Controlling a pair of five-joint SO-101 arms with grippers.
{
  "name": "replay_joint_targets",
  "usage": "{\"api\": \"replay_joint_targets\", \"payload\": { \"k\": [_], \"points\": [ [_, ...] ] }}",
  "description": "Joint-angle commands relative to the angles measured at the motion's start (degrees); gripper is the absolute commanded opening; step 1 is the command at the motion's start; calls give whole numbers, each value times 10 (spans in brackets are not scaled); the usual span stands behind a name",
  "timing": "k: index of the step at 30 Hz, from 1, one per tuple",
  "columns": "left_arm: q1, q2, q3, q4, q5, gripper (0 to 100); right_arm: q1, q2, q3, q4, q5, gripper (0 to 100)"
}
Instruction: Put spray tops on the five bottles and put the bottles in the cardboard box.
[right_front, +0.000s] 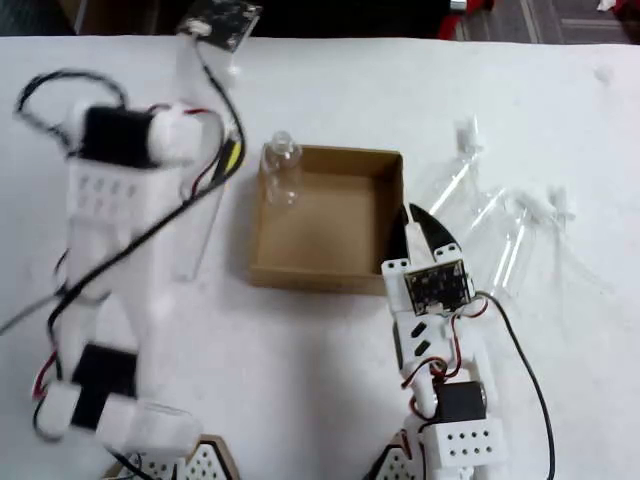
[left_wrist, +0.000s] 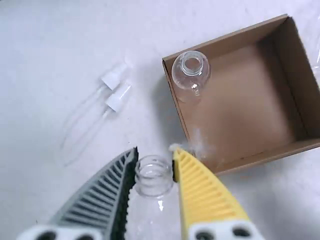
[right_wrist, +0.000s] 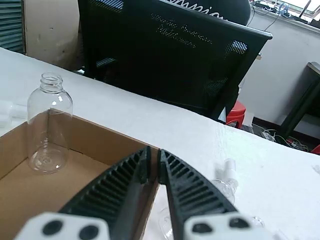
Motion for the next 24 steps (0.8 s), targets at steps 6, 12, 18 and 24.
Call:
{"api": "replay_joint_targets", "payload": {
  "k": [6, 12, 18, 24],
  "points": [
    [7, -240, 115, -32, 68, 24, -6, -2, -11, 4, 2, 15],
    [10, -373, 276, -136, 77, 24, -65, -3, -94, 133, 5, 15],
    [27, -538, 505, -306, 119, 24, -113, -3, -209, 268, 3, 15],
    [67, -691, 708, -484, 94, 24, -182, -3, -309, 322, 6, 15]
  ]
}}
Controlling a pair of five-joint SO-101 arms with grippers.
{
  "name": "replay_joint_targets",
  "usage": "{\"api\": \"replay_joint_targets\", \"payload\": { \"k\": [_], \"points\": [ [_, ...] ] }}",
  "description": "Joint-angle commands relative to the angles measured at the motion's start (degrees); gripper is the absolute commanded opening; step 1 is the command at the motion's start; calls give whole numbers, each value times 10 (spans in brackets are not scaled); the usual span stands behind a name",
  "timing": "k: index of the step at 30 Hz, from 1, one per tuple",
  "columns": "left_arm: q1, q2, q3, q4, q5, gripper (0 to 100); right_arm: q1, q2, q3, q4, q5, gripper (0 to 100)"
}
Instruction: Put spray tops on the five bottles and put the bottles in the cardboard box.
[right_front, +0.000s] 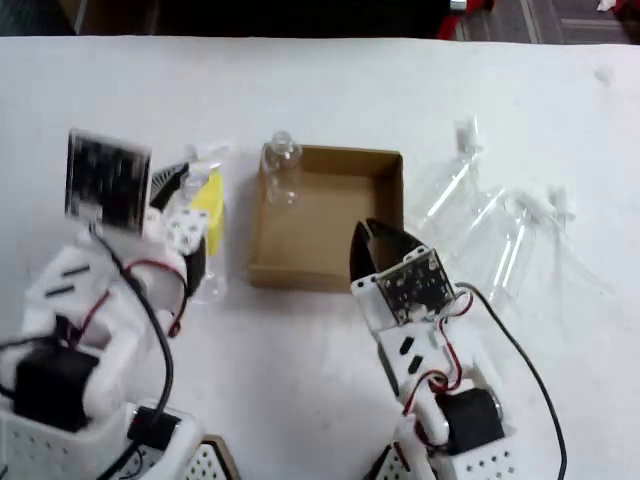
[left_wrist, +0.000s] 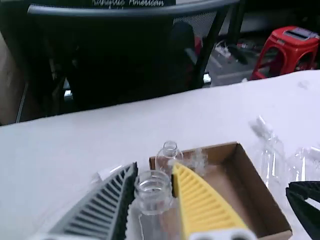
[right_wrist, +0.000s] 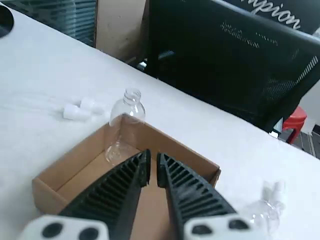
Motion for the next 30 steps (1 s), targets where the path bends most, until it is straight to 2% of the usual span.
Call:
{"api": "replay_joint_targets", "payload": {
  "k": [1, 5, 10, 13, 19, 22, 26, 30],
  "points": [
    [26, -105, 133, -157, -9, 24, -75, -3, -96, 33, 6, 15],
    [29, -112, 170, -247, -7, 24, -189, -3, -135, 94, 7, 15],
    [29, -85, 170, -263, 45, 24, -301, -3, -137, 128, 7, 15],
    [65, -82, 185, -258, 95, 26, -331, -3, -129, 126, 7, 15],
    [138, -83, 194, -258, 98, 27, -296, -3, -67, 94, 6, 15],
    [156, -82, 197, -255, 98, 27, -240, -3, -44, 71, 6, 15],
    [176, -82, 192, -228, 98, 28, -143, -3, -2, -11, 4, 15],
    [190, -81, 193, -226, 98, 28, -94, -3, 57, -95, 4, 15]
  ]
}}
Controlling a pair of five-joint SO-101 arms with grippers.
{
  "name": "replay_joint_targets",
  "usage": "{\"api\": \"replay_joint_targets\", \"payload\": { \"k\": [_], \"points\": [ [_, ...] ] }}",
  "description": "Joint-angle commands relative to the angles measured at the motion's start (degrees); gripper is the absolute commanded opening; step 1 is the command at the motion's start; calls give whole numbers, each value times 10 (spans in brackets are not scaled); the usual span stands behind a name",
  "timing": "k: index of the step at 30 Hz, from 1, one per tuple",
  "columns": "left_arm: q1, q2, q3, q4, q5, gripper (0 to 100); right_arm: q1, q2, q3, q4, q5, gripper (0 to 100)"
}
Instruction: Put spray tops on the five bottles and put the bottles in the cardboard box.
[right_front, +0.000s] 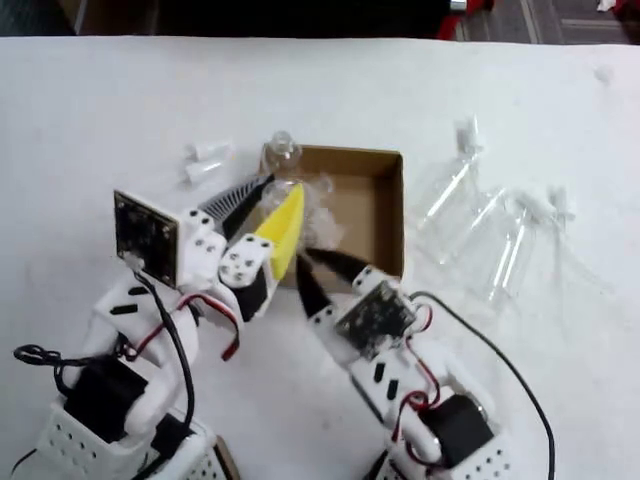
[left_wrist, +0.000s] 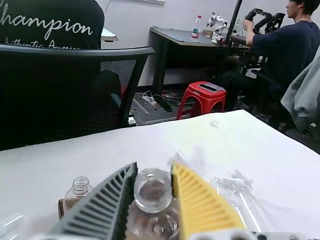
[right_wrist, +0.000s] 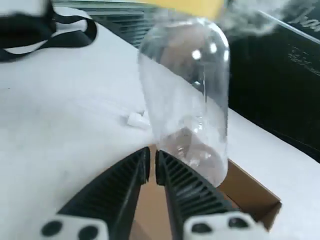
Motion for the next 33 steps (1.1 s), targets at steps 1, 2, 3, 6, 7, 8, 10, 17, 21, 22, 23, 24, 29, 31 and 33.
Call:
{"api": "replay_joint_targets", "payload": {
  "k": [1, 2, 3, 6, 7, 8, 10, 17, 21, 22, 23, 24, 29, 31, 33],
  "points": [
    [19, 18, -8, 5, 6, 28, 58, 4, 42, -98, 4, 15],
    [19, 18, -7, 5, 6, 28, 58, 4, 49, -108, 4, 15],
    [19, 19, -6, 5, 6, 28, 58, 4, 53, -114, 4, 15],
    [16, 21, -5, 0, -2, 28, 55, 4, 53, -112, 4, 15],
    [16, 21, -6, -6, -15, 28, 56, 4, 53, -111, 4, 15],
    [15, 21, -4, -23, -30, 28, 58, 4, 52, -103, 4, 15],
    [15, 28, -4, -67, -55, 28, 60, 0, 47, -76, 5, 15],
    [14, 203, -142, -78, -79, 28, 121, -106, 54, 28, 5, 15],
    [14, 332, -248, -72, -106, 25, 225, -82, 111, -96, -1, 15],
    [14, 362, -267, -72, -116, 24, 252, -72, 129, -139, -2, 15],
    [14, 390, -283, -72, -121, 24, 276, -66, 147, -182, -14, 15],
    [14, 415, -295, -74, -124, 24, 298, -60, 162, -216, -38, 15],
    [4, 531, -326, -101, -134, 24, 353, -20, 178, -278, -132, 15],
    [-7, 568, -331, -138, -131, 24, 353, 0, 177, -281, -126, 15],
    [-22, 602, -329, -183, -129, 24, 355, 21, 177, -303, -125, 15]
  ]
}}
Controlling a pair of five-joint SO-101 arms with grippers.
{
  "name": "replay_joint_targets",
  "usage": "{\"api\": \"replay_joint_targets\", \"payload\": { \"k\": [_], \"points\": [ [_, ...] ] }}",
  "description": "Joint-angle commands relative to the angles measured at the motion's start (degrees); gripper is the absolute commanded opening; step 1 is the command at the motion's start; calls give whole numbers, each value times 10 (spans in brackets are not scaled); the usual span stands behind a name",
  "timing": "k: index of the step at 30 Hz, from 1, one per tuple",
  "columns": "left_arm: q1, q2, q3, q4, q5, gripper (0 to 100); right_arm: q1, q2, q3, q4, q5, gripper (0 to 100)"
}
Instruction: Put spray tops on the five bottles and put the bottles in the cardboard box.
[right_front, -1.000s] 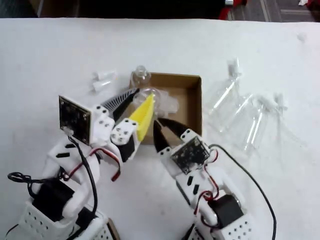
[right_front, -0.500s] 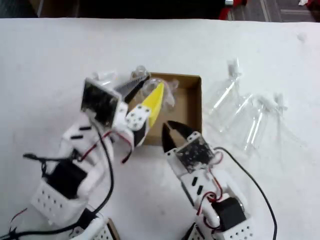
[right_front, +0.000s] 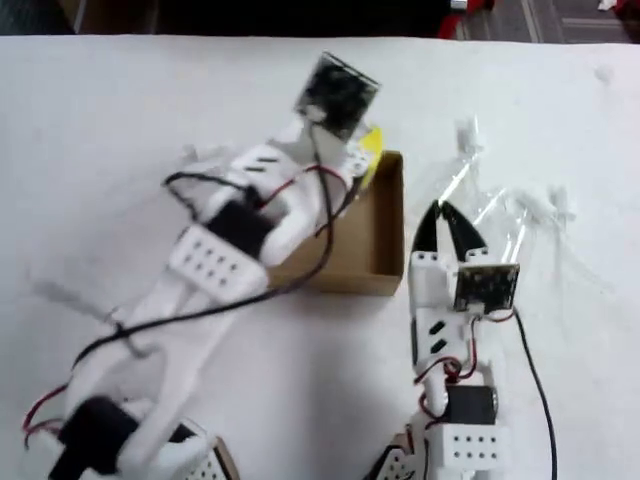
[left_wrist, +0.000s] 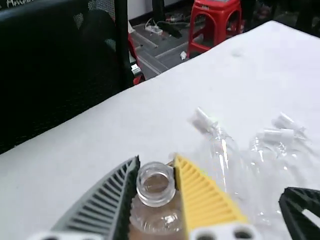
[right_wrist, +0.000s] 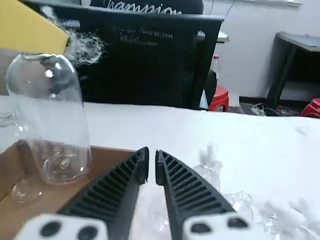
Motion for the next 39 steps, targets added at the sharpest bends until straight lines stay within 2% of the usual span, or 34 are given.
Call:
{"api": "replay_joint_targets", "payload": {
  "k": [1, 14, 26, 39],
  "points": [
    [-36, 60, -34, -93, -3, 24, 10, 41, -5, -52, -5, 15],
    [-72, 208, -32, -219, -4, 24, 7, 240, -14, -214, 31, 15],
    [-85, 231, -31, -229, -7, 24, 10, 386, -85, -220, 31, 15],
    [-84, 233, -17, -231, -6, 24, 7, 400, -91, -220, 31, 15]
  ]
}}
